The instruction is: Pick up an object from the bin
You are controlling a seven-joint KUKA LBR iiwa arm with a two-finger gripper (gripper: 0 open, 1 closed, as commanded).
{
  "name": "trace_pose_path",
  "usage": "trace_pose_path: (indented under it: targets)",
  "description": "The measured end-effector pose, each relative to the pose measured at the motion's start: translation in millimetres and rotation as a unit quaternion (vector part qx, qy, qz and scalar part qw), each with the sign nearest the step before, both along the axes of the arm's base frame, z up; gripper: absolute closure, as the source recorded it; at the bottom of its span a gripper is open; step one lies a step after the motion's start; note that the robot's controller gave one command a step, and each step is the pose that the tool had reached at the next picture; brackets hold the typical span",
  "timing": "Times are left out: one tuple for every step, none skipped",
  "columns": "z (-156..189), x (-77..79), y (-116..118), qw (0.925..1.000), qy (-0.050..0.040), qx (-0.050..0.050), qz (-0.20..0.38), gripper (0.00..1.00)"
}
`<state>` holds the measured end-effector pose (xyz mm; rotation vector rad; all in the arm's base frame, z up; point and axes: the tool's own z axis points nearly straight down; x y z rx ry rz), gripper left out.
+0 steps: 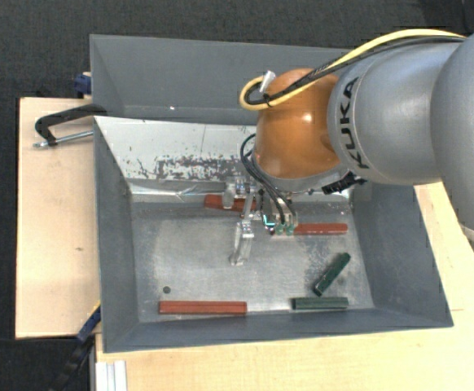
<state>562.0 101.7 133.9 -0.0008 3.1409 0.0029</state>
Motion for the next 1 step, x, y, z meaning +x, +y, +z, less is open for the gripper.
trace_pose_path:
  targets:
    - [-25.6,20.4,12.8,0.9997,-0.0042,0.000,0.026,0.00]
